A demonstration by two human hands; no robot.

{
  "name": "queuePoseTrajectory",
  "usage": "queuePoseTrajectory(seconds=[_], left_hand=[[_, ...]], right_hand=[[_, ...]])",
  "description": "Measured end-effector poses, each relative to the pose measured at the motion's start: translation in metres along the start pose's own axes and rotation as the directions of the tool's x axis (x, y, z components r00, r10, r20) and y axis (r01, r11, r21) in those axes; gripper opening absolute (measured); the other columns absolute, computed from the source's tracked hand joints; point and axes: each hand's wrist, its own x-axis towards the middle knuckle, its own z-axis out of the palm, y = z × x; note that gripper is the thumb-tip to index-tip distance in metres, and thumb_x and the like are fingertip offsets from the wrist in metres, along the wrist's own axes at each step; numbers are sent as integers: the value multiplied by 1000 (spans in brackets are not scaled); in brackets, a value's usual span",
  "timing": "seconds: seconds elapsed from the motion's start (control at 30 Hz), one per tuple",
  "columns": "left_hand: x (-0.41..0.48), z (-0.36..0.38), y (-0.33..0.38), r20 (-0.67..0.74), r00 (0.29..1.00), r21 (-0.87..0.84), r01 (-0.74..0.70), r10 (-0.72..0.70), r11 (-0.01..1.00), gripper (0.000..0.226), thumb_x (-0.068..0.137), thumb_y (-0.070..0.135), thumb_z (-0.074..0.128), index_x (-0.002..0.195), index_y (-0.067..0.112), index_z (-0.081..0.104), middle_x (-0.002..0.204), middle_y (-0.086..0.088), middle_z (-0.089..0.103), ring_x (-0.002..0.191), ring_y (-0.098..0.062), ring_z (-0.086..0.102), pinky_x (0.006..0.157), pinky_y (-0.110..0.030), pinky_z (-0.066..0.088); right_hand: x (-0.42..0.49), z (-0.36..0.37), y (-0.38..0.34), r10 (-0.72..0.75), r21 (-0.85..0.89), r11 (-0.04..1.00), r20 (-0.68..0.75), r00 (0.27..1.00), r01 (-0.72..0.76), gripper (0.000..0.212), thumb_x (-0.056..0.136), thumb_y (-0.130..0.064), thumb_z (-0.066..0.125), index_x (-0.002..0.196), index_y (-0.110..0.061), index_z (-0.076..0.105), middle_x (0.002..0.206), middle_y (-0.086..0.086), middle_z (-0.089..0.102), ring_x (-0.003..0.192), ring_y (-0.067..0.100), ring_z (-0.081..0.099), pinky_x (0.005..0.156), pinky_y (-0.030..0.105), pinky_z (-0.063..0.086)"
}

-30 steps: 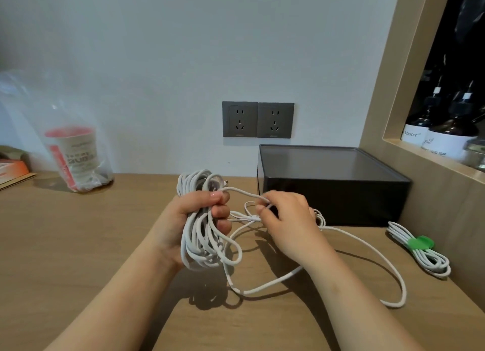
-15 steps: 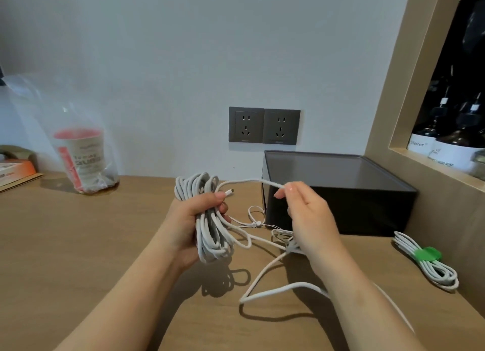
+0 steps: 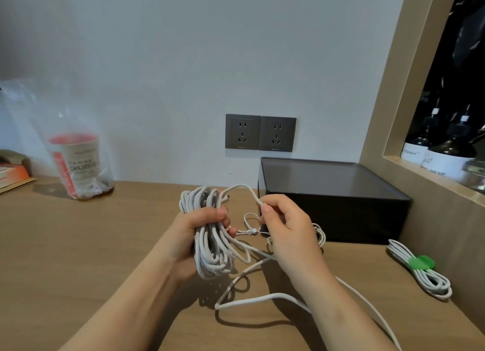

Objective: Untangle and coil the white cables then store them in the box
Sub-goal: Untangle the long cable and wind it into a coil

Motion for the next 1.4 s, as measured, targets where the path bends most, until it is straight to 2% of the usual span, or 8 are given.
queuePoseTrajectory(seconds=[0.17, 0.47, 0.63, 0.83, 1.03, 1.2, 1.3, 1.4], left_hand=[[1, 2, 0, -3, 1000, -15, 4, -4, 1000, 35, 59, -6, 62, 93, 5, 61, 55, -9, 55, 46, -20, 58, 48, -27, 54], [2, -1, 2, -92, 996, -36, -12, 9, 999, 6, 61, 2, 61, 62, 7, 64, 57, -7, 57, 49, -18, 57, 52, -28, 54], [2, -1, 3, -96, 995, -55, 4, -9, 998, 8, 63, 2, 60, 63, 5, 68, 56, -8, 57, 46, -17, 57, 48, -25, 54], [3, -2, 3, -121, 993, -66, 10, -18, 998, 14, 63, 4, 61, 74, 3, 68, 57, -7, 57, 47, -14, 56, 48, -24, 53], [2, -7, 4, -70, 996, -58, 49, -54, 997, 33, 62, 8, 65, 94, 2, 72, 81, -14, 67, 74, -24, 63, 87, -41, 49], [6, -6, 1, -145, 989, -79, 9, -20, 997, 21, 59, 4, 66, 78, 5, 76, 84, -15, 62, 81, -26, 57, 102, -47, 39], [8, -3, 0, -171, 985, -84, -27, 12, 996, 15, 58, 5, 65, 70, 6, 74, 79, -14, 63, 74, -25, 58, 91, -44, 46], [6, 0, 2, -157, 987, -100, -50, 34, 994, 23, 62, 5, 62, 84, 4, 67, 77, -12, 70, 68, -22, 68, 72, -38, 57]], right_hand=[[-4, 2, -2, -44, -87, 995, 103, 994, 53, 19, 97, -20, 45, 96, -37, 53, 89, -21, 55, 88, -4, 53, 70, 4, 41], [-10, 14, -7, -217, -211, 943, 194, 957, 257, 23, 96, -20, 46, 110, -24, 64, 92, -27, 44, 99, -8, 44, 76, 1, 37], [-10, 14, -6, -165, -140, 974, 104, 981, 179, 21, 96, -19, 45, 105, -33, 59, 90, -30, 47, 94, -17, 45, 75, 1, 39], [-12, 14, -11, -57, -3, 998, 164, 985, 58, 24, 97, -24, 44, 99, -46, 51, 98, -37, 47, 93, -18, 47, 74, -4, 39], [-14, 13, -13, -55, 73, 997, 229, 972, 40, 27, 97, -24, 43, 96, -49, 54, 113, -19, 57, 102, -8, 51, 74, 0, 41], [-13, 16, -13, -93, 42, 995, 213, 973, 86, 28, 97, -25, 43, 92, -51, 54, 109, -16, 57, 100, -12, 49, 78, 4, 42], [-11, 15, -14, -127, -32, 990, 194, 973, 136, 25, 95, -22, 47, 85, -44, 53, 97, -21, 48, 94, -16, 45, 72, 0, 39], [-10, 15, -11, -102, -61, 992, 163, 981, 113, 16, 94, -23, 51, 90, -37, 59, 94, -17, 45, 90, -13, 46, 71, -2, 37]])
